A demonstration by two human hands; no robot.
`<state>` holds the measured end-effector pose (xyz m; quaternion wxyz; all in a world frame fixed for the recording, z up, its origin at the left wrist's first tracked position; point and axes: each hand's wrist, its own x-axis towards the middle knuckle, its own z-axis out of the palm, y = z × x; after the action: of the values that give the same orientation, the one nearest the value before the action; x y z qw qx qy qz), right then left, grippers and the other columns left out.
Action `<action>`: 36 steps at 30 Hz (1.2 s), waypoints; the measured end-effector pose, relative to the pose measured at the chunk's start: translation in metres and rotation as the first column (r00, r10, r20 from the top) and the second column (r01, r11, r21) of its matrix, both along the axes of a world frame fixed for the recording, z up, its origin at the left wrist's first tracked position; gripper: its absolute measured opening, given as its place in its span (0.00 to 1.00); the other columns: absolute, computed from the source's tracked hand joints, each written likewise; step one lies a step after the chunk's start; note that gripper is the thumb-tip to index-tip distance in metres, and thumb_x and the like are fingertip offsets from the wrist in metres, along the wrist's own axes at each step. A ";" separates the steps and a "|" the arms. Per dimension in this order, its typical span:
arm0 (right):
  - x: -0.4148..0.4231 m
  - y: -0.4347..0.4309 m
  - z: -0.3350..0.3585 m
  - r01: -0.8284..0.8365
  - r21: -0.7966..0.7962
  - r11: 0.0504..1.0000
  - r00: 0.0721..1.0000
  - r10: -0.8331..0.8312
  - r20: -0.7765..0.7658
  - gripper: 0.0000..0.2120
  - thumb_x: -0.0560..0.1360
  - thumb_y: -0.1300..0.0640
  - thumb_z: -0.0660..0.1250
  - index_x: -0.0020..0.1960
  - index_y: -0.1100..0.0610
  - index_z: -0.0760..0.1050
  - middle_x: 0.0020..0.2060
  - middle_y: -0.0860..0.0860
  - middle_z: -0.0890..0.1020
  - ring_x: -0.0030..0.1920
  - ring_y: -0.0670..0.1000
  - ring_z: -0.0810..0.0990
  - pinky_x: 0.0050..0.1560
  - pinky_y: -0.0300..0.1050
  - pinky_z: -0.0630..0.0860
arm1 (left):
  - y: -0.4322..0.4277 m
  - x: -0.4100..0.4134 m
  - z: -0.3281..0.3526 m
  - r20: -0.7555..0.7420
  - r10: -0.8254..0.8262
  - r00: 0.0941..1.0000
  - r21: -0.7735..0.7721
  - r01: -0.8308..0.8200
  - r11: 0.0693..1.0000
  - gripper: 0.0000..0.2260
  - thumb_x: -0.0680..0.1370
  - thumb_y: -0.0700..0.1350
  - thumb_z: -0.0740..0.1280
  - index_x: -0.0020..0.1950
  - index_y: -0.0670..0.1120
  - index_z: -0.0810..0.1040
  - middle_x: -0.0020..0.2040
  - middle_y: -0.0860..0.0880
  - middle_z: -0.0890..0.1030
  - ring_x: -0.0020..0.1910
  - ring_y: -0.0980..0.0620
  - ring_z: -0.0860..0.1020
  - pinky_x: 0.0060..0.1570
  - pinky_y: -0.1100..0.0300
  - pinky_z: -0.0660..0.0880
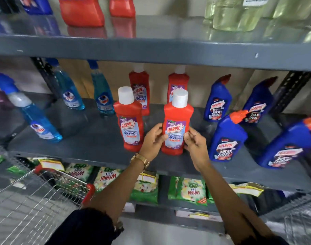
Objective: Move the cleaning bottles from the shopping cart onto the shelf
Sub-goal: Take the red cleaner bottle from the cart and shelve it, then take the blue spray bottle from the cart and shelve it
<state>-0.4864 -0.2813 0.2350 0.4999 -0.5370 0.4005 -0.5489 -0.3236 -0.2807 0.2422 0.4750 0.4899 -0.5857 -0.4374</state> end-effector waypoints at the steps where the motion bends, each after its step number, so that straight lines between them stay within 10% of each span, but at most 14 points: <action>1: -0.001 -0.001 0.000 -0.003 -0.007 1.000 1.000 0.003 -0.013 0.14 0.78 0.59 0.60 0.62 0.52 0.74 0.57 0.56 0.80 0.57 0.52 0.80 0.59 0.54 0.76 | 0.000 -0.001 0.000 0.009 0.007 1.000 0.004 -0.008 1.000 0.15 0.79 0.36 0.61 0.66 0.37 0.68 0.63 0.36 0.78 0.61 0.42 0.78 0.63 0.43 0.75; 7: 0.003 -0.001 -0.003 0.033 -0.013 0.999 0.999 -0.034 -0.032 0.15 0.78 0.59 0.61 0.59 0.43 0.75 0.56 0.47 0.82 0.56 0.46 0.81 0.59 0.53 0.77 | 0.002 -0.001 0.003 0.009 0.023 1.000 0.019 -0.023 1.000 0.16 0.79 0.35 0.61 0.67 0.37 0.67 0.64 0.35 0.77 0.63 0.42 0.77 0.65 0.42 0.73; 10: 0.012 0.018 -0.012 0.262 -0.026 0.965 0.959 -0.264 -0.104 0.15 0.79 0.59 0.61 0.66 0.54 0.72 0.62 0.52 0.78 0.60 0.46 0.77 0.64 0.52 0.74 | 0.024 0.003 0.003 -0.019 0.083 0.996 0.030 -0.082 0.996 0.19 0.78 0.36 0.65 0.68 0.38 0.68 0.65 0.37 0.76 0.65 0.43 0.75 0.66 0.43 0.72; 14: 0.051 0.076 -0.027 0.468 -0.163 0.869 0.862 -0.489 -0.133 0.16 0.80 0.53 0.58 0.64 0.59 0.72 0.60 0.57 0.78 0.58 0.40 0.76 0.57 0.29 0.71 | 0.083 0.037 -0.015 -0.099 0.158 0.982 0.063 -0.153 0.986 0.15 0.77 0.40 0.66 0.63 0.40 0.74 0.58 0.42 0.81 0.58 0.45 0.79 0.59 0.46 0.77; 20: 0.172 0.151 -0.049 -0.066 -0.090 0.994 0.930 0.028 -0.367 0.10 0.79 0.48 0.57 0.57 0.46 0.74 0.52 0.42 0.81 0.55 0.45 0.78 0.57 0.39 0.72 | 0.183 0.160 -0.055 0.041 0.413 0.910 0.095 -0.415 0.905 0.06 0.77 0.48 0.65 0.51 0.55 0.81 0.45 0.52 0.86 0.43 0.54 0.85 0.45 0.60 0.82; 23: 0.250 0.182 -0.075 -0.394 0.065 0.917 0.765 0.367 -0.529 0.11 0.80 0.52 0.58 0.58 0.52 0.75 0.53 0.50 0.81 0.55 0.50 0.78 0.56 0.43 0.73 | 0.241 0.250 -0.109 0.142 0.685 0.715 0.263 -0.694 0.670 0.06 0.78 0.46 0.64 0.47 0.56 0.79 0.42 0.46 0.84 0.43 0.43 0.83 0.43 0.55 0.78; 27: 0.338 0.214 -0.107 -0.571 0.242 0.784 0.489 0.562 -0.667 0.11 0.79 0.54 0.61 0.55 0.58 0.77 0.51 0.58 0.82 0.55 0.59 0.78 0.57 0.52 0.74 | 0.322 0.346 -0.198 0.398 0.689 0.605 0.652 -0.715 0.251 0.11 0.77 0.38 0.65 0.57 0.34 0.75 0.55 0.30 0.79 0.55 0.32 0.78 0.53 0.48 0.75; 32: 0.395 0.231 -0.152 -0.564 0.310 0.766 -0.010 0.369 -0.929 0.17 0.79 0.46 0.56 0.56 0.56 0.76 0.55 0.57 0.81 0.58 0.59 0.75 0.52 0.52 0.72 | 0.390 0.378 -0.265 0.590 0.514 0.623 0.725 -0.688 0.002 0.19 0.77 0.42 0.67 0.61 0.30 0.71 0.60 0.29 0.76 0.59 0.32 0.76 0.57 0.45 0.72; 36: 0.404 0.231 -0.170 -0.511 0.269 0.816 -0.094 0.258 -0.961 0.17 0.77 0.42 0.56 0.54 0.51 0.78 0.52 0.53 0.82 0.56 0.57 0.76 0.40 0.47 0.66 | 0.400 0.384 -0.299 0.569 0.510 0.645 0.789 -0.604 -0.117 0.24 0.79 0.49 0.63 0.65 0.30 0.66 0.65 0.29 0.72 0.64 0.33 0.72 0.60 0.46 0.69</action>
<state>-0.0821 -0.0503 0.0649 0.1693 -0.8937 0.4015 0.1067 0.0600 0.1193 -0.0567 0.1736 0.8811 0.0695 -0.4345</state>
